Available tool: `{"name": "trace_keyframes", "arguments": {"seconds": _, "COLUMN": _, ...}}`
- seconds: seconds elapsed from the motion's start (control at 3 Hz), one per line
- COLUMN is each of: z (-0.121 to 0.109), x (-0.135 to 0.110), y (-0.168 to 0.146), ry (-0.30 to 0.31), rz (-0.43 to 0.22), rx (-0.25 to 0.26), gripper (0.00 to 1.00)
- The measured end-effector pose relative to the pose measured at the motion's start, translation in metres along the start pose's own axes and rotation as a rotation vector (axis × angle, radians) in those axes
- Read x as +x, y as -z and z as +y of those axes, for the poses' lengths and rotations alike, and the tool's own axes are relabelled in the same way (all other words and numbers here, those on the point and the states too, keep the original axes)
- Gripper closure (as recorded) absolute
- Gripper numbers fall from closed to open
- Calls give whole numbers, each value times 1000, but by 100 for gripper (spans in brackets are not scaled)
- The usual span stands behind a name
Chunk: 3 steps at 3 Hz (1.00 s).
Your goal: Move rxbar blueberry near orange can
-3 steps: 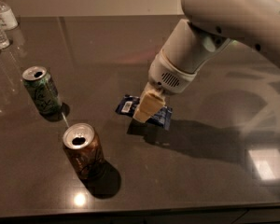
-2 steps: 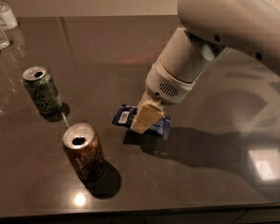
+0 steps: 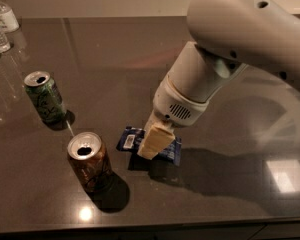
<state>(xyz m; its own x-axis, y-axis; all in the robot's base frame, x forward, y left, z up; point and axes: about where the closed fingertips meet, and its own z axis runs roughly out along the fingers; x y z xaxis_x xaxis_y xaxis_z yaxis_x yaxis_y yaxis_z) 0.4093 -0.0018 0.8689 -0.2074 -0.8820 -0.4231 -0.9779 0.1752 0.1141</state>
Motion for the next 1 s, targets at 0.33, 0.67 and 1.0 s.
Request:
{"name": "trace_keyframes", "arguments": {"seconds": 0.33, "z": 17, "x": 2, "y": -3, "ry": 6, "rz": 5, "rx": -35, "gripper": 100}}
{"name": "trace_keyframes", "arguments": {"seconds": 0.67, "z": 30, "x": 3, "y": -7, "ry": 14, "rz": 6, "rx": -55, "gripper": 82}}
{"name": "trace_keyframes", "arguments": {"seconds": 1.0, "z": 35, "x": 4, "y": -11, "ry": 8, "rz": -2, "rx": -74, "gripper": 58}}
